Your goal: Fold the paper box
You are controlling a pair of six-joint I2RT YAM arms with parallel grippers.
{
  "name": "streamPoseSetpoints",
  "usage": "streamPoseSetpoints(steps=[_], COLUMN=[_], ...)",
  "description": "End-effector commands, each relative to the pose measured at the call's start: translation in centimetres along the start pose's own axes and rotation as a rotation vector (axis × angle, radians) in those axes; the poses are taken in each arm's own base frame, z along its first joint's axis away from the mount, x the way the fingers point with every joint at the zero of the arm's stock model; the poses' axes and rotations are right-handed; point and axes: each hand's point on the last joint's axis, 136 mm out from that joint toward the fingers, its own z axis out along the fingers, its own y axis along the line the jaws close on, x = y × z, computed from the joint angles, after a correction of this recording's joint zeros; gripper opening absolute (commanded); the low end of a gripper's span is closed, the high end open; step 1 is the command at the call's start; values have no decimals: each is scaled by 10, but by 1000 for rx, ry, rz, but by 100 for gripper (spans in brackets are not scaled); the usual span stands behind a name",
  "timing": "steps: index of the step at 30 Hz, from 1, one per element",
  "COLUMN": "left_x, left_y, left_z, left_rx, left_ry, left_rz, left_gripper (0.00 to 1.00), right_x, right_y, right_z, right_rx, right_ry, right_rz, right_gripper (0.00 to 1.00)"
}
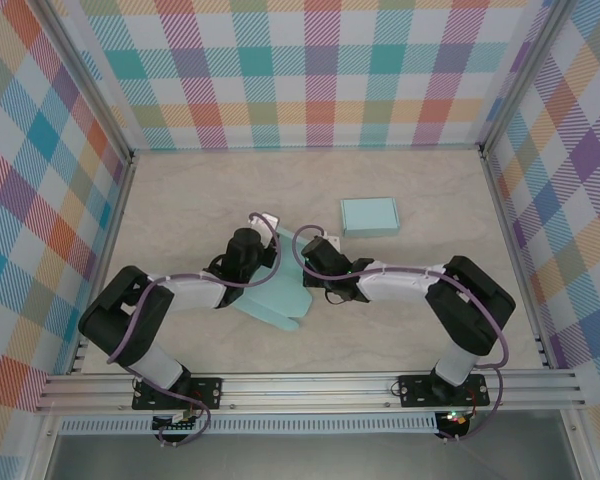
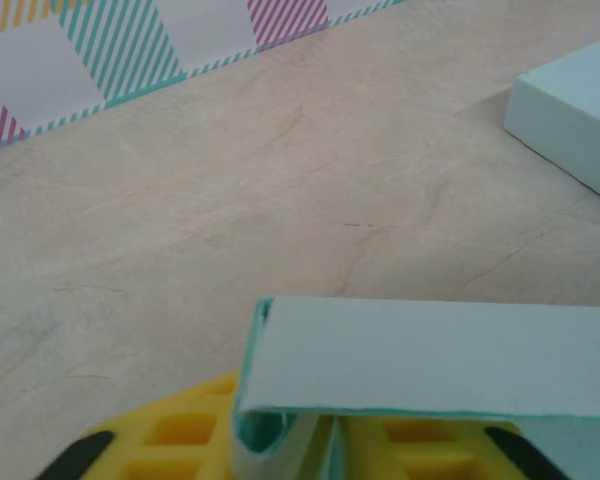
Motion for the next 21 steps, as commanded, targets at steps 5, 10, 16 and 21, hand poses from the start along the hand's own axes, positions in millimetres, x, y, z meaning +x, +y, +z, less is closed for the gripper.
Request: streamPoseSetpoints(steps=[5,10,16,21], left_x=[-48,-40,-20,-16], left_y=[-7,-10,7,-4], left_z=[-22,-38,-55,-73], left_rx=[107,148,70,156], left_ry=[-119,-90,-59,-71], left_rz=[-1,-37,-37,-43], left_gripper=[40,48,44,64], right_x=[17,10,2,3], right_y=[20,13,10,8], right_z=[-11,-6,-8,-5], right_rx=[-72,-9,-1,5], right_ry=[63,41,23,35], right_rz=[-102,-119,-116,-113], right_gripper=[0,0,0,0])
